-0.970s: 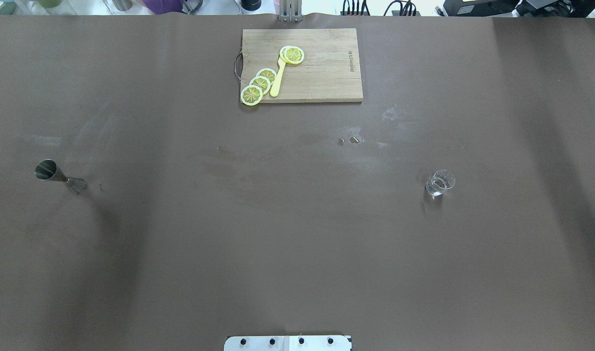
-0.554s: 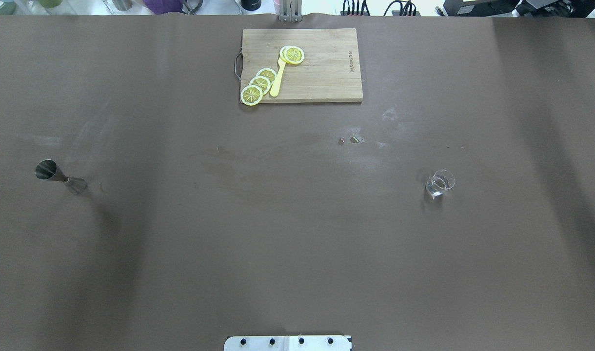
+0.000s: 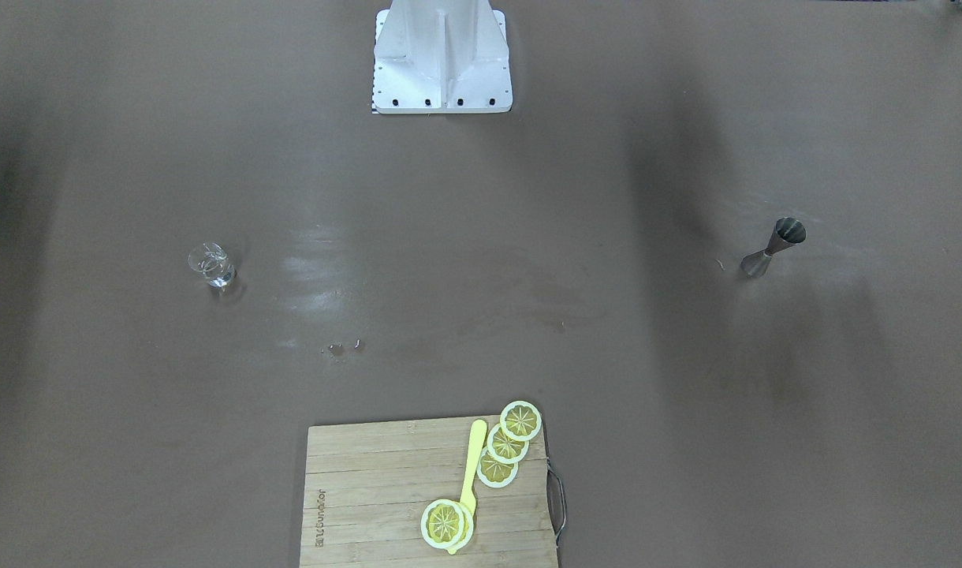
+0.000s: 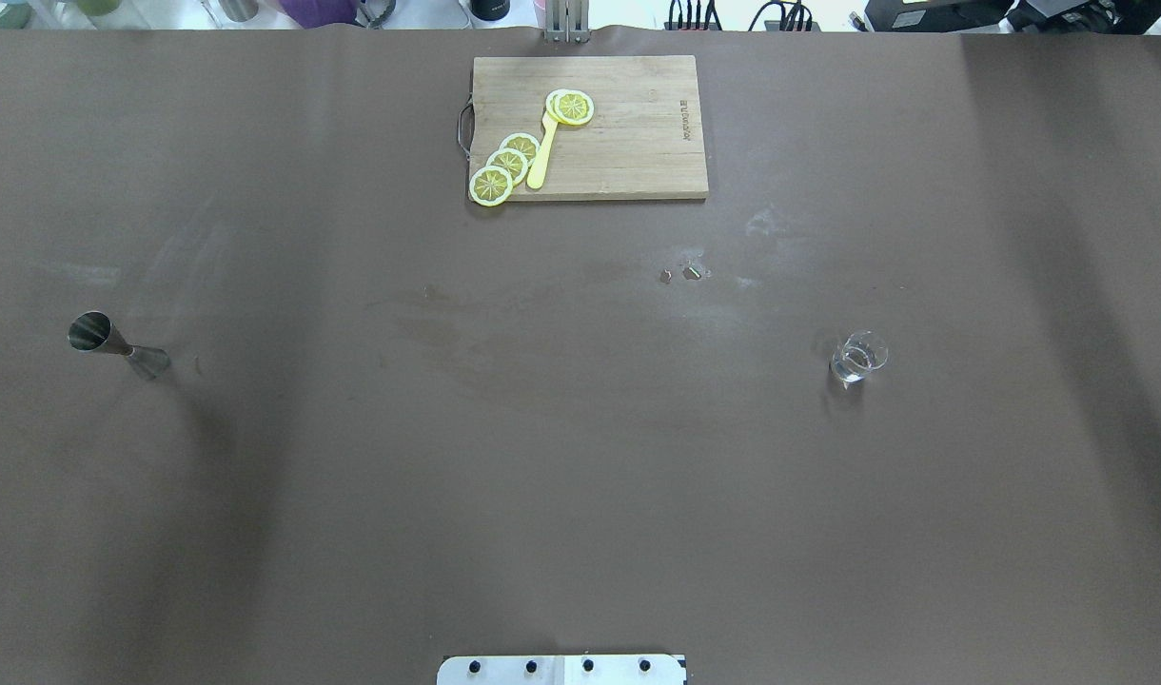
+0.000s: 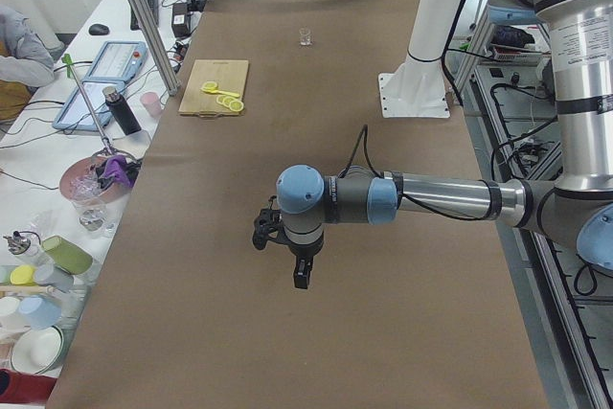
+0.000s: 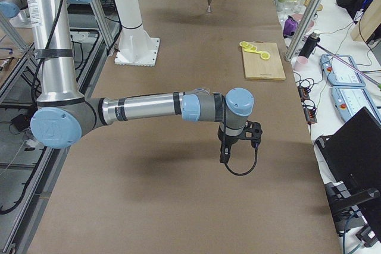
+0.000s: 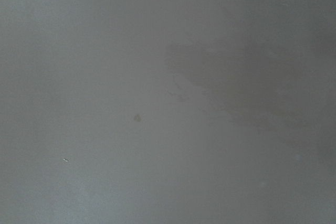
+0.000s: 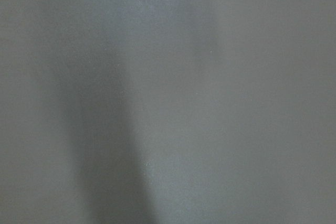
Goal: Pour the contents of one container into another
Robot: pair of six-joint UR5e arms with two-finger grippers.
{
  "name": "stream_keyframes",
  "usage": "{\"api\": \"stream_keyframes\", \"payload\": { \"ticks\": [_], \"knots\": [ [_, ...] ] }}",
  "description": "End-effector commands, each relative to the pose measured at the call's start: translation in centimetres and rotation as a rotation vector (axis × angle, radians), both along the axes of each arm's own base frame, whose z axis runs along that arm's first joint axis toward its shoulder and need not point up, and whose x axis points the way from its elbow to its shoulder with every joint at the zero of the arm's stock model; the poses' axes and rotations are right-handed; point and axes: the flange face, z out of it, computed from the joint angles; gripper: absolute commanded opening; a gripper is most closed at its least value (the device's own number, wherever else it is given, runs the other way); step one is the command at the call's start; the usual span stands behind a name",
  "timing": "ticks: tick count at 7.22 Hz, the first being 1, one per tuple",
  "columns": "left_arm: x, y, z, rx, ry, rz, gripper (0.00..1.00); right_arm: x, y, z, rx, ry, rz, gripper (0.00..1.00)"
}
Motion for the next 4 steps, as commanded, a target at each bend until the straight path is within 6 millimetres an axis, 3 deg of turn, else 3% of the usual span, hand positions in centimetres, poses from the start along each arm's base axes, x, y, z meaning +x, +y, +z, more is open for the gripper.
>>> {"api": "stream_keyframes", "payload": {
  "ticks": [1, 4],
  "knots": [
    [0.0, 0.0, 0.1, -0.001, 0.0, 0.0, 0.99, 0.0, 0.0, -0.2, 0.002, -0.002, 0.001, 1.0],
    [0.0, 0.0, 0.1, -0.003, 0.0, 0.0, 0.99, -1.2, -1.4, -0.8, 0.05, -0.021, -0.02, 1.0]
  ]
}}
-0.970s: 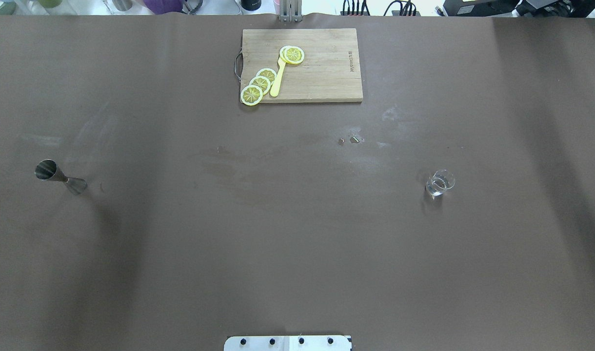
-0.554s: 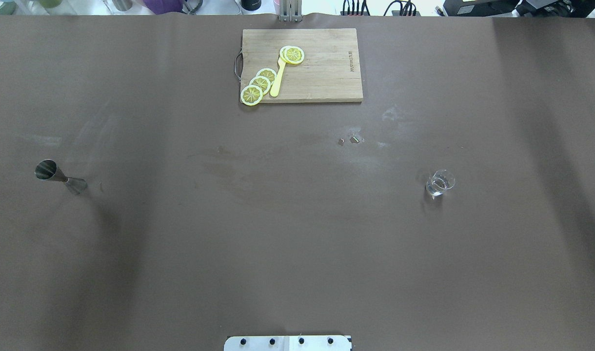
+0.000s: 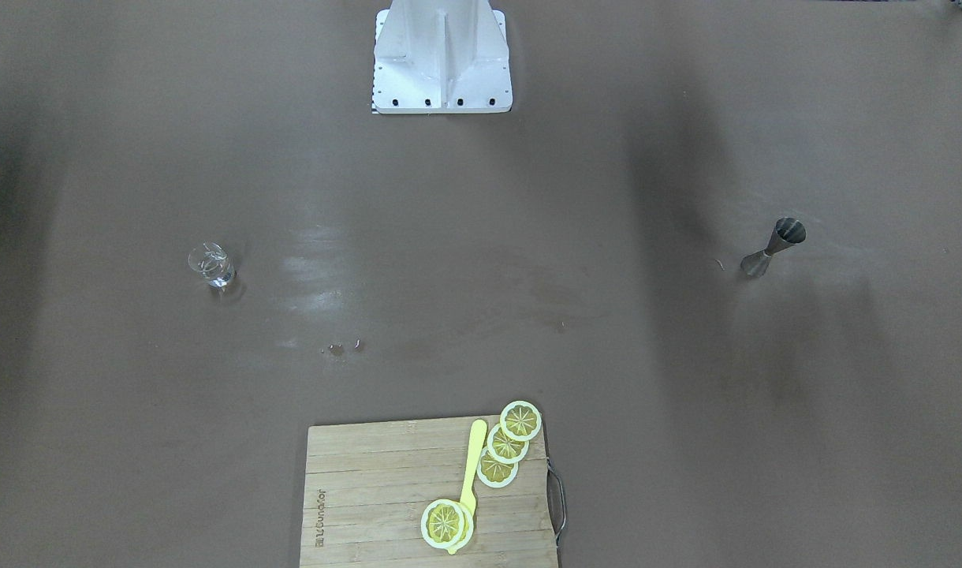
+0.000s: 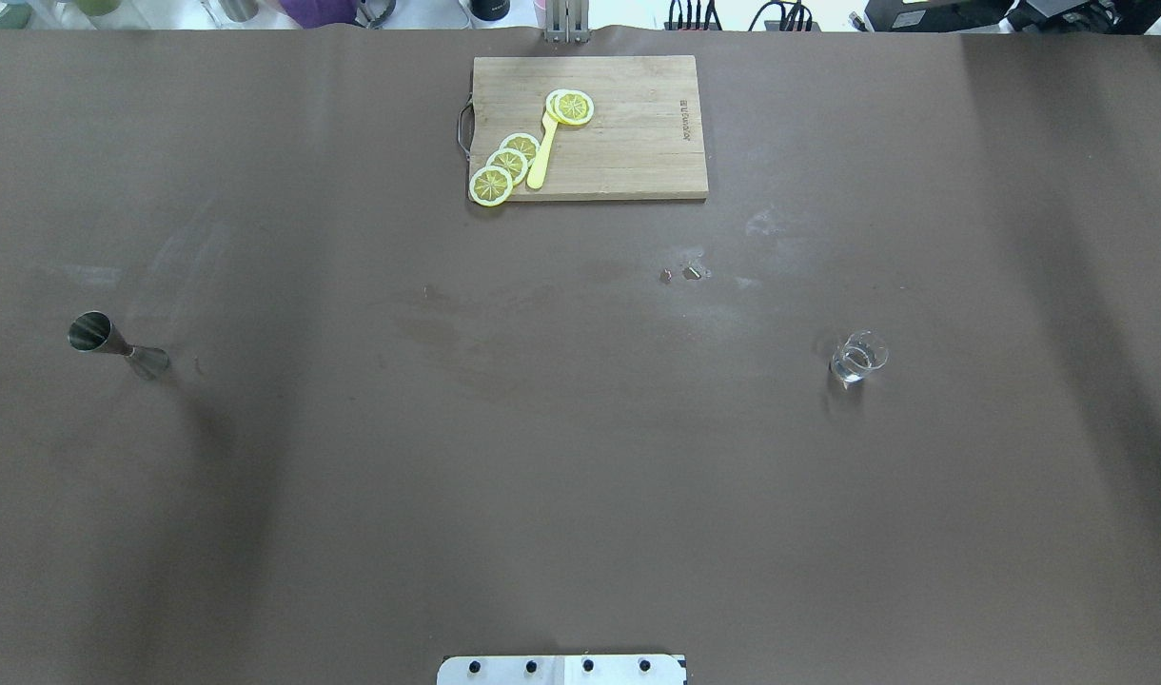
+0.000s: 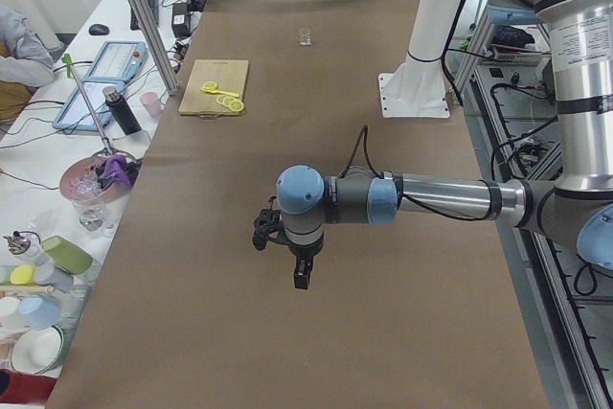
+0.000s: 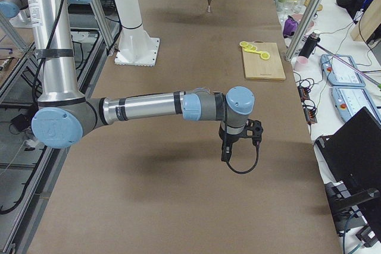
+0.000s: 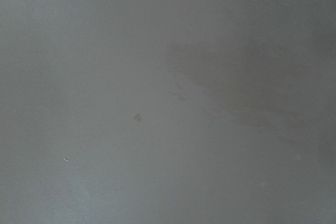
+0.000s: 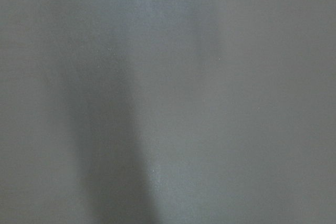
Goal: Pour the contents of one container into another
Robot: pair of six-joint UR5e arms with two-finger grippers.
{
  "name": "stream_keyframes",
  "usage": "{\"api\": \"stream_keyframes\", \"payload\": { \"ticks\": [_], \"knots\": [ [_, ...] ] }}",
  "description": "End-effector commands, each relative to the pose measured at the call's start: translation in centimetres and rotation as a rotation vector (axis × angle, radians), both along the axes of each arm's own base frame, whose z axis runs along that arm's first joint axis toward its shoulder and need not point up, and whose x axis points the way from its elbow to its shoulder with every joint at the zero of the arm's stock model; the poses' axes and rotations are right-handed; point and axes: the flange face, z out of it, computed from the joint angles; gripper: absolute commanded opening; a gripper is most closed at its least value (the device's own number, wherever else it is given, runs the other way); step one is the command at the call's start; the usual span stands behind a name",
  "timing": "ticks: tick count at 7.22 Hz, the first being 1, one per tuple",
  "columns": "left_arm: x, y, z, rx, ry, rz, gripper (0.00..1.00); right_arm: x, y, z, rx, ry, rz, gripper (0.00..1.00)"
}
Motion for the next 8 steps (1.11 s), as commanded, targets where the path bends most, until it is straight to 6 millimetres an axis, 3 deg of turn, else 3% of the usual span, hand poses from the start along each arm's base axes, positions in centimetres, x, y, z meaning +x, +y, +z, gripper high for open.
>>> {"api": "stream_keyframes", "payload": {
  "ticks": [1, 3, 5, 6, 7, 8],
  "knots": [
    [0.0, 0.0, 0.1, -0.001, 0.0, 0.0, 0.99, -2.1, -3.1, -2.7, 0.074, -0.029, -0.035, 1.0],
    [0.1, 0.0, 0.4, -0.007, 0.0, 0.003, 0.99, -5.9, -6.5, -5.6, 0.244, -0.113, -0.096, 1.0],
    [0.1, 0.0, 0.5, -0.009, -0.002, 0.003, 0.99, -9.0, -7.3, -6.5, 0.43, -0.134, -0.148, 1.0],
    [0.2, 0.0, 0.6, -0.012, -0.002, 0.005, 0.99, -11.6, -8.4, -8.7, 0.481, -0.156, -0.188, 1.0],
    [0.2, 0.0, 0.6, -0.012, -0.002, 0.005, 0.99, -14.0, -7.9, -8.5, 0.589, -0.214, -0.242, 1.0],
    [0.2, 0.0, 0.7, -0.013, -0.002, 0.005, 0.99, -14.6, -7.9, -6.1, 0.616, -0.26, -0.265, 1.0]
  ]
}}
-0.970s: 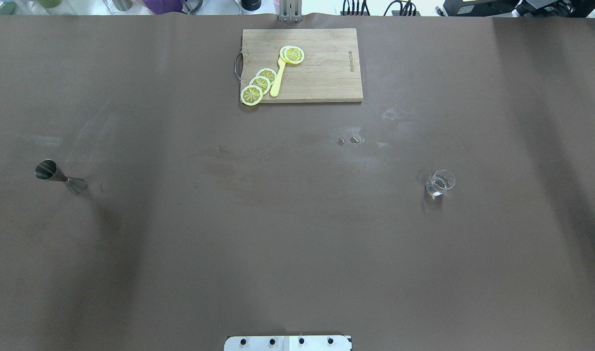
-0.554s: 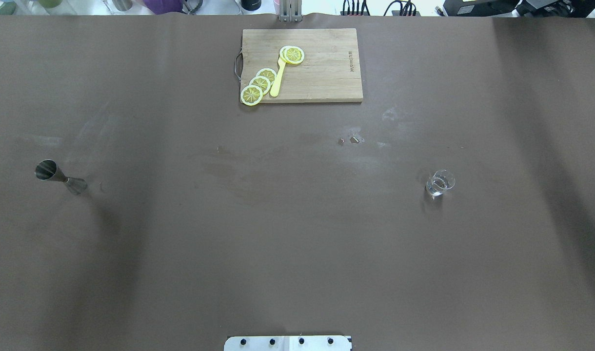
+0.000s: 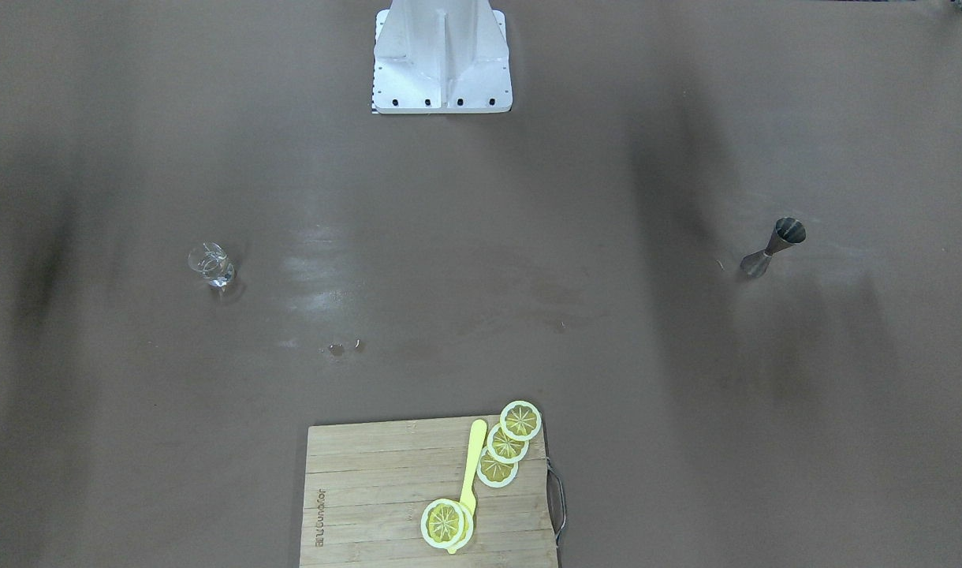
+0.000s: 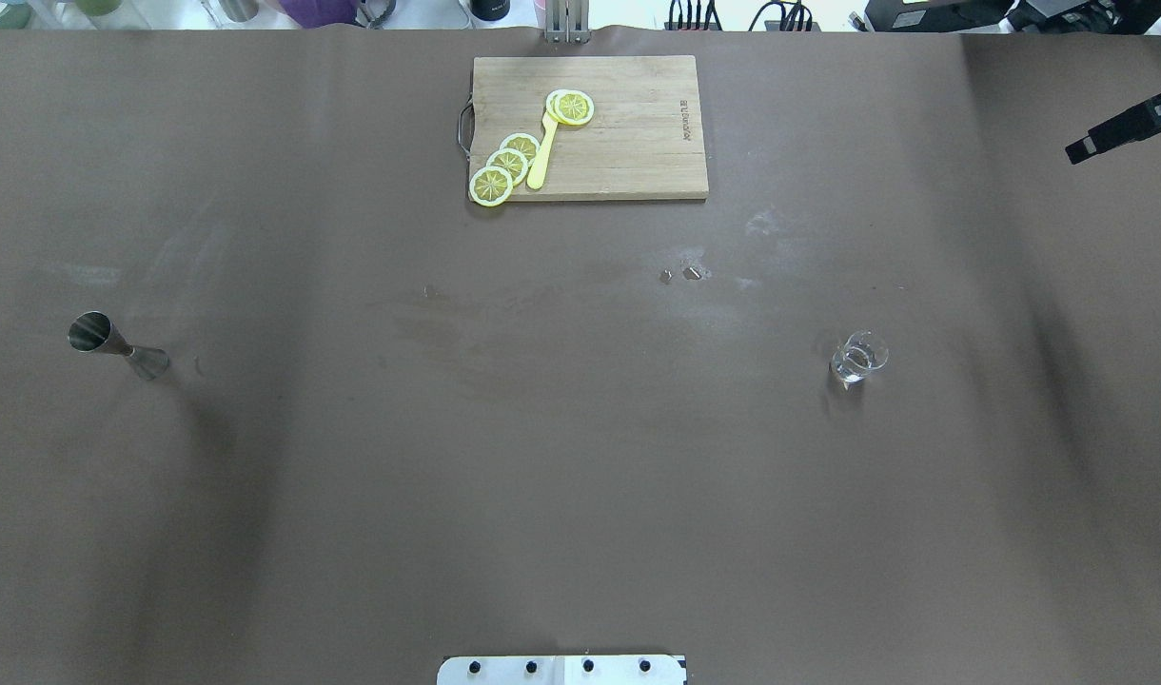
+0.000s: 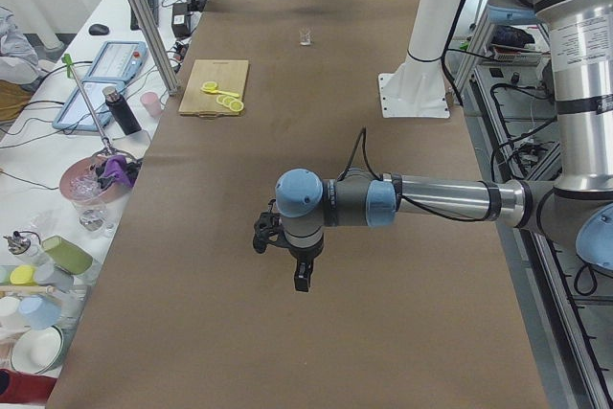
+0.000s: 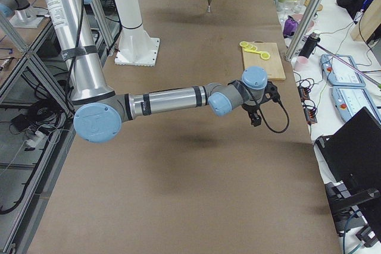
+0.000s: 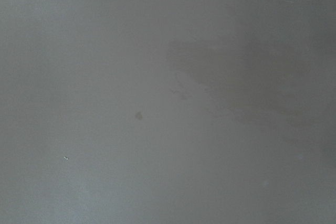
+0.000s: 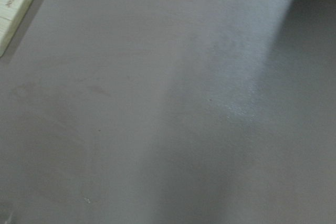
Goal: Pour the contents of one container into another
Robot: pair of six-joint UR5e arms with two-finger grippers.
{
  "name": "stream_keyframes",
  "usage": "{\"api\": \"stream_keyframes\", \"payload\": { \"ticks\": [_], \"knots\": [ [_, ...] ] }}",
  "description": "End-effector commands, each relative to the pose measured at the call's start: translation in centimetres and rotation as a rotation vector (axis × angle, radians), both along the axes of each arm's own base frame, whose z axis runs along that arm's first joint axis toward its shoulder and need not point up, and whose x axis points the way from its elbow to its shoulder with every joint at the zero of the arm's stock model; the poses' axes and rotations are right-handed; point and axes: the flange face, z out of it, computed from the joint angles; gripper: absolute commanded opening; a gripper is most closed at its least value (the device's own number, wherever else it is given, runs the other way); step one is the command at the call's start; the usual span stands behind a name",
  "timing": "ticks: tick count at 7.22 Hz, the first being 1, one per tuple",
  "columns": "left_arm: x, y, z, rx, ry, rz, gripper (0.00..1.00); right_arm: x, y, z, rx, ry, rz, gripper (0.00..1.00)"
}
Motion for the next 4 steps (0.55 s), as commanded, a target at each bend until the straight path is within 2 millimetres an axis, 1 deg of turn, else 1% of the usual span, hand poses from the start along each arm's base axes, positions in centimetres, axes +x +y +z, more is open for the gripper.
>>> {"api": "stream_keyframes", "payload": {
  "ticks": [1, 2, 4],
  "knots": [
    [0.0, 0.0, 0.0, 0.0, 0.0, 0.0, 0.99, -3.4, 0.3, 1.3, 0.089, -0.058, -0.084, 1.0],
    [0.1, -0.1, -0.1, 0.003, 0.0, 0.002, 0.99, -5.0, 0.9, 0.6, 0.158, -0.077, -0.114, 1.0],
    [0.0, 0.0, -0.1, 0.002, 0.0, 0.0, 0.99, -6.1, 2.6, -0.8, 0.376, -0.133, -0.136, 1.0]
  ]
}}
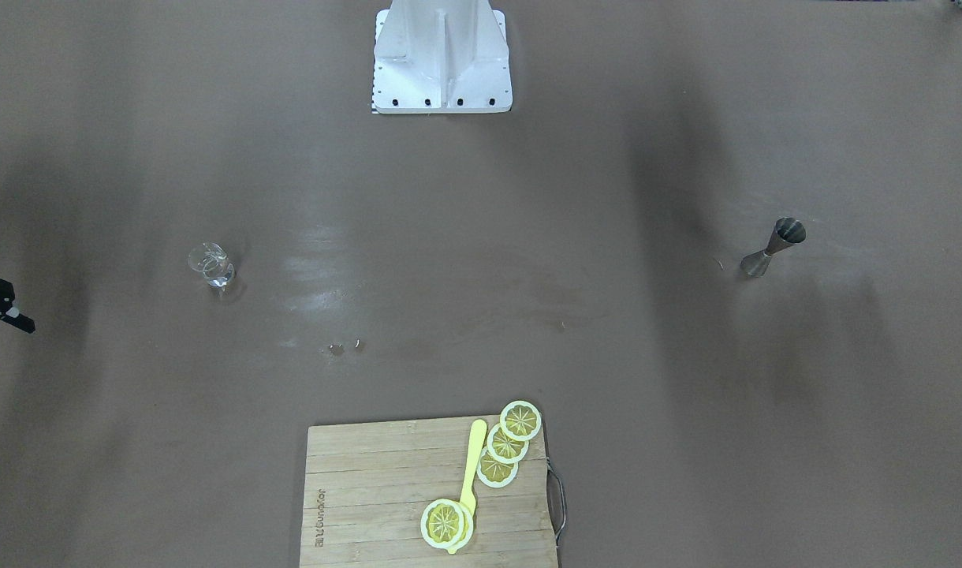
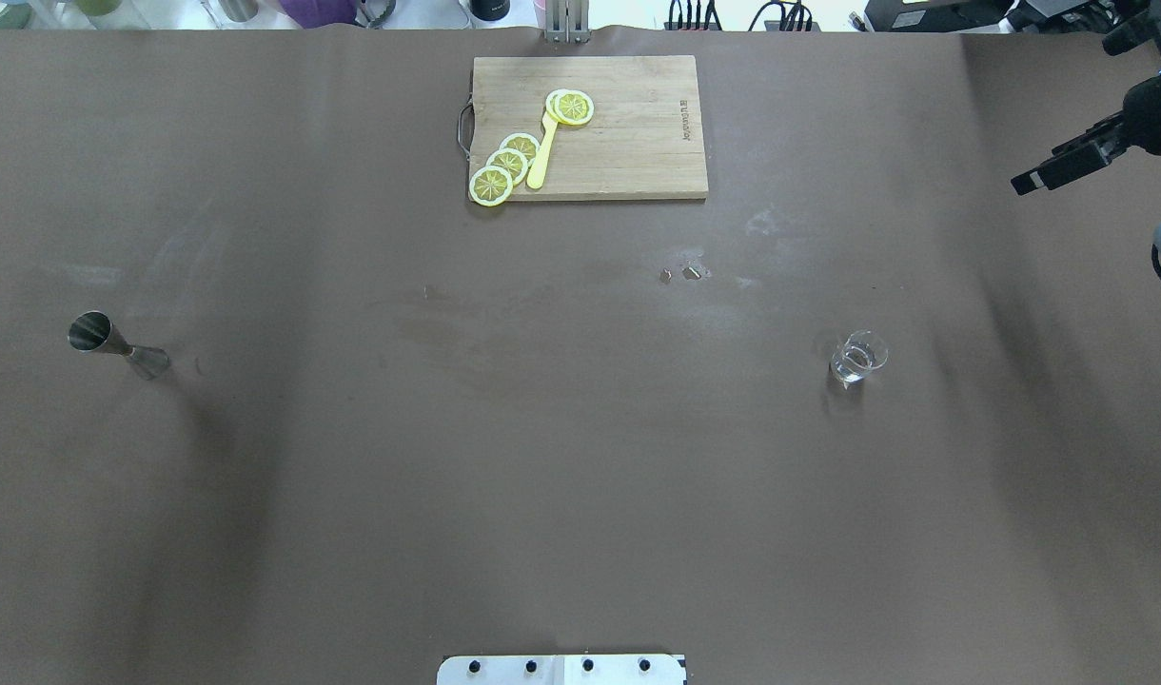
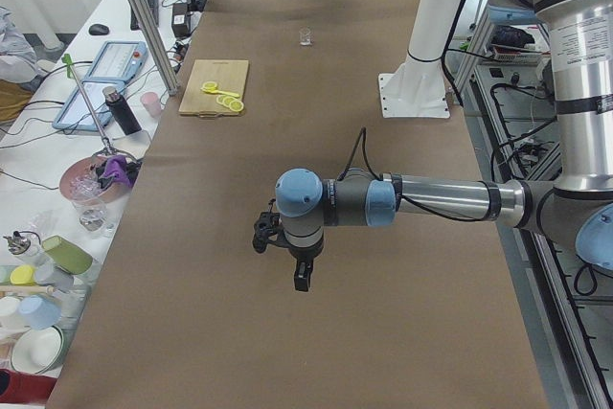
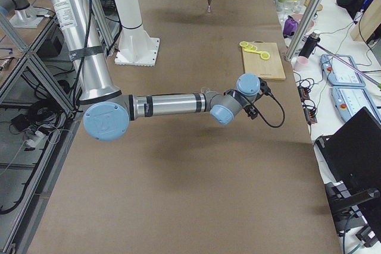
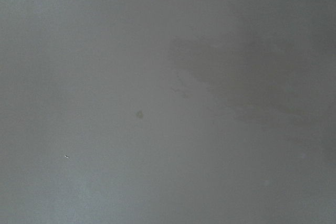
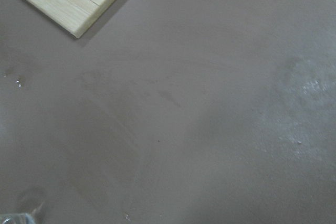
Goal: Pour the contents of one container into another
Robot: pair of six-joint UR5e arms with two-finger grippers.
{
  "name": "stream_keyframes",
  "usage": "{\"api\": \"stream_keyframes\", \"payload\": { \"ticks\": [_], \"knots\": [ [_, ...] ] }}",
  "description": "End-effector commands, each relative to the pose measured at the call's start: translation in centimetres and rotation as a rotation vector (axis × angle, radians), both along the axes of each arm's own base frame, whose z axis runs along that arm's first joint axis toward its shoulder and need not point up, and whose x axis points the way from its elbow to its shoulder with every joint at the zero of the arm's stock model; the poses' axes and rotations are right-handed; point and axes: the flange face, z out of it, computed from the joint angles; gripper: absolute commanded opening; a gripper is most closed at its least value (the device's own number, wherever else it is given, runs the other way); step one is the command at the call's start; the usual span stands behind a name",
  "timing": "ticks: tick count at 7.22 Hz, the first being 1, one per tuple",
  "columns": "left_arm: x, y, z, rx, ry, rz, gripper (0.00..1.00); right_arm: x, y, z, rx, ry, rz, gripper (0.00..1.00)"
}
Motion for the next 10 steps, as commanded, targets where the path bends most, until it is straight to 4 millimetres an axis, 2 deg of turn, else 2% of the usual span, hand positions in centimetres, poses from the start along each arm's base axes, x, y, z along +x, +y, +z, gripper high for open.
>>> {"api": "stream_keyframes", "payload": {
  "ticks": [1, 4, 5, 7, 8, 9, 10],
  "knots": [
    [0.0, 0.0, 0.1, -0.002, 0.0, 0.0, 0.99, -0.5, 1.8, -0.7, 0.153, -0.056, -0.02, 1.0],
    [0.0, -0.2, -0.2, 0.005, 0.005, -0.004, 0.99, -5.7, 6.3, -1.4, 0.39, -0.162, -0.13, 1.0],
    [0.0, -0.3, -1.0, 0.019, 0.008, -0.008, 0.99, -6.6, 7.0, -1.1, 0.437, -0.185, -0.15, 1.0],
    [0.0, -0.2, -1.4, 0.031, 0.02, -0.008, 0.99, -7.0, 8.1, -1.7, 0.553, -0.219, -0.166, 1.0],
    [0.4, -0.4, -2.1, 0.028, 0.076, -0.022, 0.99, -7.6, 8.9, -1.4, 0.613, -0.225, -0.191, 1.0],
    [0.7, -1.0, -3.3, 0.011, 0.103, -0.121, 0.99, -8.0, 9.7, -1.0, 0.674, -0.221, -0.216, 1.0],
    [0.9, -1.0, -3.6, 0.046, 0.118, -0.186, 0.99, -9.1, 11.4, 0.3, 0.728, -0.221, -0.263, 1.0]
  ]
}}
